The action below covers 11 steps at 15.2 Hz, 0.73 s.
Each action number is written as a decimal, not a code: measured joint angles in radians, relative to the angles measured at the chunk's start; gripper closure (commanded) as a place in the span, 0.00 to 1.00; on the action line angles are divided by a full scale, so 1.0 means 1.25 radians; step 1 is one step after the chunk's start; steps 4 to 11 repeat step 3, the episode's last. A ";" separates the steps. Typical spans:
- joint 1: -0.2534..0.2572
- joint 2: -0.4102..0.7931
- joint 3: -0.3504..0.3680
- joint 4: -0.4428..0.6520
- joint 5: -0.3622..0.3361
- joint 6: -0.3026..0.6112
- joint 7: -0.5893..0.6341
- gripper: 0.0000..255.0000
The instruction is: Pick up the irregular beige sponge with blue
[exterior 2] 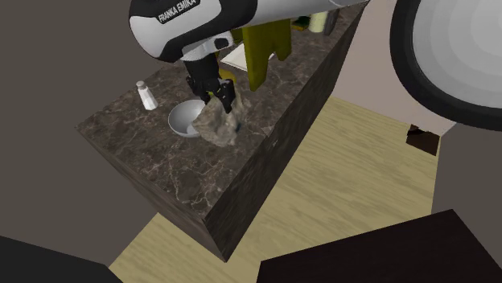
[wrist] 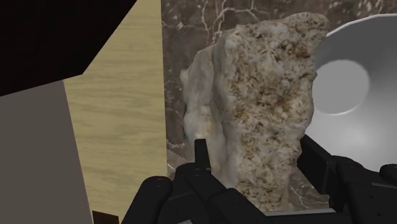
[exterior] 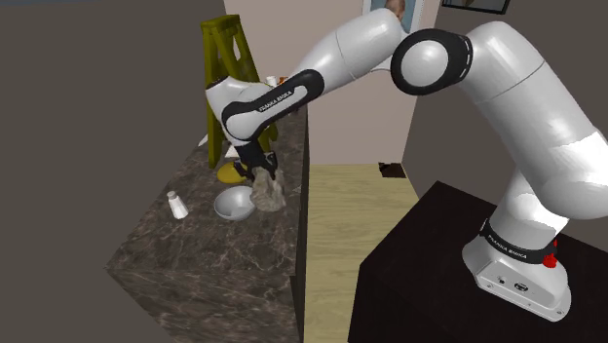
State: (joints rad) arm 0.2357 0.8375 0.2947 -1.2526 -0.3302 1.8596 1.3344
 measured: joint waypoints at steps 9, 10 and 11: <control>0.000 -0.014 0.003 0.007 0.004 -0.020 -0.003 1.00; 0.000 -0.014 0.003 0.007 0.004 -0.020 -0.003 1.00; 0.000 -0.014 0.003 0.007 0.004 -0.020 -0.003 1.00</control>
